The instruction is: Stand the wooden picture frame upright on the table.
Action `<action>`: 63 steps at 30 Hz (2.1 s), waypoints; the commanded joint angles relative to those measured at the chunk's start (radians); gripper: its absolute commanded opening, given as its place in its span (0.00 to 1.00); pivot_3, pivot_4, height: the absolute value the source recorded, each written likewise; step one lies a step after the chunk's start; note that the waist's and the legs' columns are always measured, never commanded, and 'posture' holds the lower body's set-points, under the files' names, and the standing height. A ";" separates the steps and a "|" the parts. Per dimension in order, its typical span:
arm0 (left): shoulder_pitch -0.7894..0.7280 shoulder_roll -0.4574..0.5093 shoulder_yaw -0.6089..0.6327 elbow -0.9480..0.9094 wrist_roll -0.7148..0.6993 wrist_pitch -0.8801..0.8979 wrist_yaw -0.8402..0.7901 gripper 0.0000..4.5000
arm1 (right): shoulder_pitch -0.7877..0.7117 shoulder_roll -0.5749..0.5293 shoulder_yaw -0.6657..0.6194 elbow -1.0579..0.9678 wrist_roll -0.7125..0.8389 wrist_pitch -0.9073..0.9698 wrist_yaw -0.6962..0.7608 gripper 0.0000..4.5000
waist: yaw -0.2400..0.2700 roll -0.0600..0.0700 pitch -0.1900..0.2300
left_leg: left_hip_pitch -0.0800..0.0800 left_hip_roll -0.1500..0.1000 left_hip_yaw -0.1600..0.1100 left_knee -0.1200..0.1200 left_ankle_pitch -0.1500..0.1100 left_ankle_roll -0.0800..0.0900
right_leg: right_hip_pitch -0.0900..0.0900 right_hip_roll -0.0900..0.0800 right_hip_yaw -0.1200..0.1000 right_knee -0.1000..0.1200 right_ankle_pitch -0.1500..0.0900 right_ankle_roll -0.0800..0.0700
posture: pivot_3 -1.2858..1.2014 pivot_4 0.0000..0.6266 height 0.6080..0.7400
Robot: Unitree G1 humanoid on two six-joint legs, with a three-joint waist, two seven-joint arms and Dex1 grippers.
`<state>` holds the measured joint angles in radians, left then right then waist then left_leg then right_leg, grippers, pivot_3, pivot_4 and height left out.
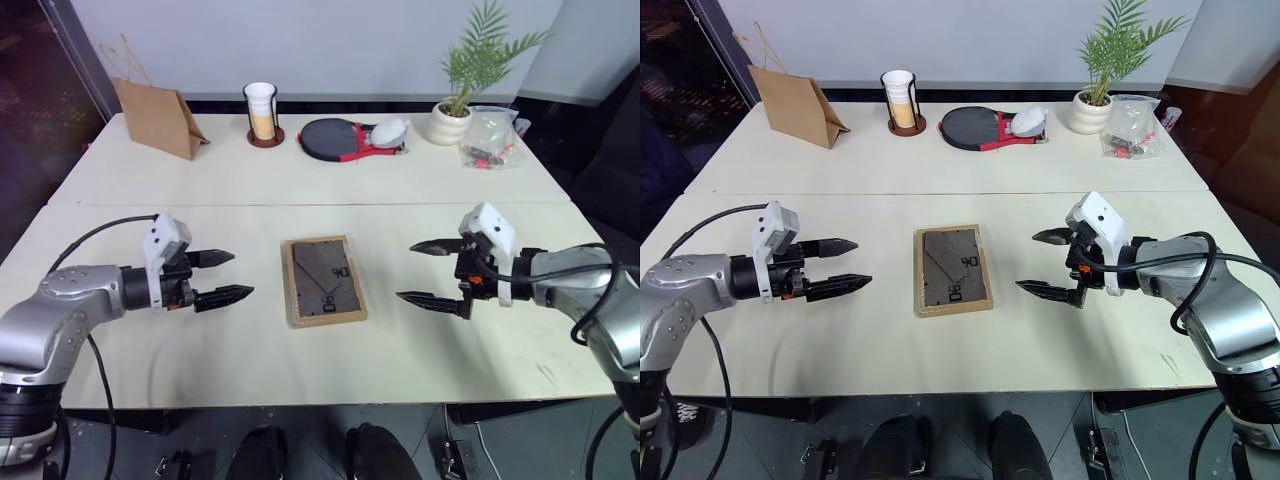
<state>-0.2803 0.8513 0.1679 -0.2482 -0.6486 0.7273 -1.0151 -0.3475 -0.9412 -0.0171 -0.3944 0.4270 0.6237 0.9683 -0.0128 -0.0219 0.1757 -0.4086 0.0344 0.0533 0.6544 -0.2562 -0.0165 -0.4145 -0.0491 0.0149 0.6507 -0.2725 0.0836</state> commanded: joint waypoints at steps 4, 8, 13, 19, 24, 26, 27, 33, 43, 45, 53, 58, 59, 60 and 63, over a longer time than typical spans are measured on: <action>-0.004 0.001 0.010 -0.026 -0.003 -0.010 0.012 1.00 | -0.024 0.014 -0.016 -0.002 -0.003 -0.018 -0.011 0.98 | 0.000 0.000 0.000 | 0.000 0.000 0.000 0.000 0.000 0.000 | 0.000 0.000 0.000 0.000 0.000 0.000 | 0.52 0.24 1.00; -0.003 -0.030 -0.025 -0.002 0.054 -0.055 0.046 0.83 | -0.085 0.071 0.032 0.072 -0.066 -0.018 -0.079 0.82 | -0.001 0.000 0.000 | 0.000 0.000 0.000 0.000 0.000 0.000 | 0.000 0.000 0.000 0.000 0.000 0.000 | 0.52 0.24 1.00; -0.022 -0.084 -0.079 0.020 0.115 -0.092 0.093 0.25 | -0.126 0.135 0.111 0.132 -0.139 -0.034 -0.116 0.25 | 0.001 0.000 0.000 | 0.000 0.000 0.000 0.001 0.000 0.000 | 0.000 0.000 0.000 0.000 0.000 0.000 | 0.52 0.24 1.00; -0.058 -0.173 -0.199 0.090 0.254 -0.155 0.186 0.00 | -0.171 0.218 0.221 0.218 -0.260 -0.036 -0.189 0.00 | 0.001 0.000 0.000 | -0.001 0.000 0.000 0.004 0.000 0.000 | 0.000 0.000 0.000 0.002 0.000 0.000 | 0.52 0.24 1.00; -0.082 -0.269 -0.292 0.172 0.356 -0.219 0.243 0.00 | -0.182 0.288 0.289 0.298 -0.336 -0.053 -0.227 0.00 | 0.001 0.000 -0.001 | -0.001 -0.001 0.000 0.007 -0.001 0.002 | 0.002 0.000 0.000 0.002 0.000 0.000 | 0.52 0.24 1.00; -0.097 -0.305 -0.307 0.199 0.377 -0.227 0.263 0.00 | -0.181 0.312 0.314 0.320 -0.360 -0.071 -0.230 0.00 | 0.002 0.000 -0.001 | -0.001 -0.001 0.000 0.007 -0.001 0.002 | 0.002 0.000 0.000 0.003 0.000 0.000 | 0.52 0.24 1.00; -0.105 -0.322 -0.315 0.213 0.392 -0.234 0.276 0.00 | -0.182 0.331 0.324 0.331 -0.367 -0.072 -0.235 0.00 | 0.001 0.000 -0.001 | -0.001 -0.001 0.000 0.007 -0.001 0.002 | 0.002 0.000 0.000 0.003 0.000 0.000 | 0.52 0.24 1.00; -0.093 -0.363 -0.336 0.215 0.408 -0.208 0.269 0.00 | -0.179 0.408 0.373 0.354 -0.396 -0.072 -0.224 0.00 | -0.003 -0.001 -0.001 | 0.000 0.000 0.000 0.008 -0.001 0.002 | 0.002 0.001 0.000 0.004 0.000 0.000 | 0.52 0.24 1.00; 0.014 -0.262 -0.286 0.078 0.379 -0.122 0.224 0.00 | -0.157 0.460 0.431 0.245 -0.390 0.008 -0.166 0.00 | -0.009 0.000 -0.002 | 0.001 0.002 -0.001 0.007 -0.002 0.002 | 0.002 0.002 0.000 0.004 0.000 0.000 | 0.52 0.24 1.00; 0.019 -0.252 -0.276 0.075 0.380 -0.120 0.225 0.00 | -0.151 0.463 0.442 0.216 -0.385 0.033 -0.155 0.00 | -0.008 0.000 -0.002 | 0.001 0.003 -0.001 0.007 -0.002 0.003 | 0.002 0.002 0.000 0.004 0.000 0.000 | 0.52 0.24 1.00; -0.005 -0.241 -0.264 0.107 0.397 -0.118 0.238 0.00 | -0.147 0.452 0.455 0.174 -0.398 0.080 -0.144 0.00 | -0.005 -0.001 -0.002 | 0.001 0.003 -0.001 0.008 -0.002 0.003 | 0.003 0.002 0.000 0.004 0.000 0.000 | 0.52 0.24 1.00; 0.038 -0.172 -0.204 0.088 0.360 -0.095 0.186 0.00 | -0.147 0.394 0.446 0.182 -0.438 0.053 -0.143 0.00 | -0.008 -0.001 -0.002 | 0.001 0.003 -0.001 0.008 -0.002 0.003 | 0.003 0.002 0.000 0.004 0.000 0.000 | 0.52 0.24 1.00; 0.052 -0.146 -0.174 0.080 0.325 -0.073 0.155 0.06 | -0.147 0.373 0.431 0.180 -0.440 0.046 -0.139 0.00 | -0.009 -0.001 -0.002 | 0.001 0.004 -0.001 0.007 -0.002 0.003 | 0.003 0.002 0.000 0.004 0.000 0.000 | 0.52 0.24 1.00; 0.062 -0.121 -0.148 0.071 0.287 -0.045 0.122 0.13 | -0.147 0.356 0.415 0.177 -0.438 0.041 -0.135 0.00 | -0.008 0.000 -0.002 | 0.001 0.004 -0.001 0.007 -0.002 0.003 | 0.002 0.002 0.000 0.004 0.000 0.000 | 0.52 0.24 1.00; 0.059 -0.084 -0.096 0.060 0.198 0.031 0.074 0.42 | -0.147 0.321 0.392 0.169 -0.434 0.026 -0.127 0.00 | -0.002 0.000 -0.002 | 0.001 0.005 -0.001 0.007 -0.002 0.003 | 0.002 0.002 -0.001 0.004 0.000 0.000 | 0.52 0.24 1.00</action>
<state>-0.2066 0.7586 0.0256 -0.1599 -0.3883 0.7128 -0.9132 -0.4928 -0.6041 0.4036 -0.1953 -0.0044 0.6692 0.8339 -0.0150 -0.0224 0.1739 -0.4079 0.0393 0.0527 0.6614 -0.2580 -0.0139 -0.4128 -0.0476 0.0139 0.6548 -0.2725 0.0833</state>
